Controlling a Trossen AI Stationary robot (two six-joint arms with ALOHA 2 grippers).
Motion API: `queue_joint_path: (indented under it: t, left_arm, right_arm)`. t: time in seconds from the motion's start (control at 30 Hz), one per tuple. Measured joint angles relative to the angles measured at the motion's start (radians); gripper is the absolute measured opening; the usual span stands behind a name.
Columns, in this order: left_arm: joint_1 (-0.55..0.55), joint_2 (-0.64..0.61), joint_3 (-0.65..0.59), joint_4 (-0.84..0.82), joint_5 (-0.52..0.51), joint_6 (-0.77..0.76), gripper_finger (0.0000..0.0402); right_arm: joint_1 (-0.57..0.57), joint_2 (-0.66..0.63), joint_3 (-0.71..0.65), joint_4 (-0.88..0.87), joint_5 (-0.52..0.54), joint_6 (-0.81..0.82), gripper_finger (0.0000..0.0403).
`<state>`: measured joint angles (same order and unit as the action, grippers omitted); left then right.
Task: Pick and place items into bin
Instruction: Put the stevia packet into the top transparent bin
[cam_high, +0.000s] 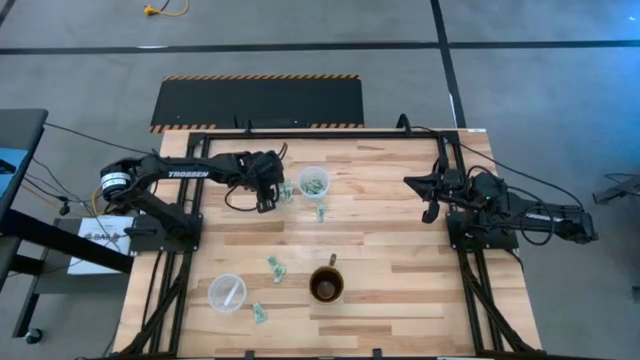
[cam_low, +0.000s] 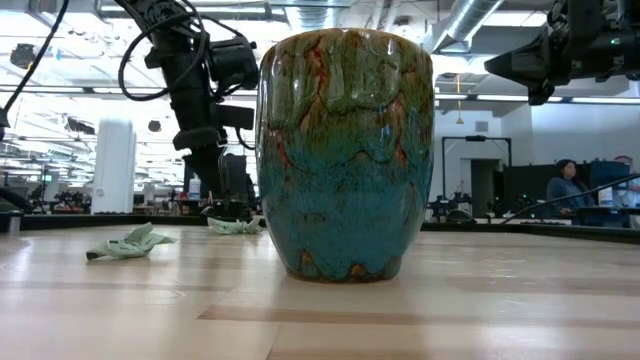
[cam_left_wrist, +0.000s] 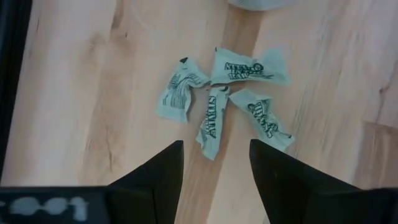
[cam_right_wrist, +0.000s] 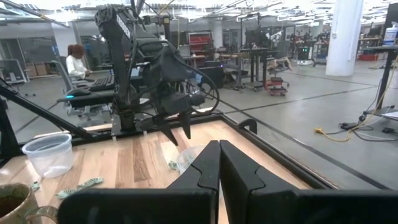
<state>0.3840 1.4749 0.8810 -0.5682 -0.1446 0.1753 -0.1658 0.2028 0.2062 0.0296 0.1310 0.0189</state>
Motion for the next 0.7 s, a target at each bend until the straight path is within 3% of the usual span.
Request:
queue_joint_path:
  t: [0.23,0.7]
  left_arm:
    - [0.009,0.020,-0.007,0.010,0.022,-0.024,0.0174]
    - [0.033,0.209,-0.019,0.045,0.006,-0.023,0.0174]
  right_arm:
    - [0.000,0.000,0.000,0.000,0.000,0.000,0.0000]
    - [0.000,0.000,0.000,-0.024,0.000,0.000,0.0000]
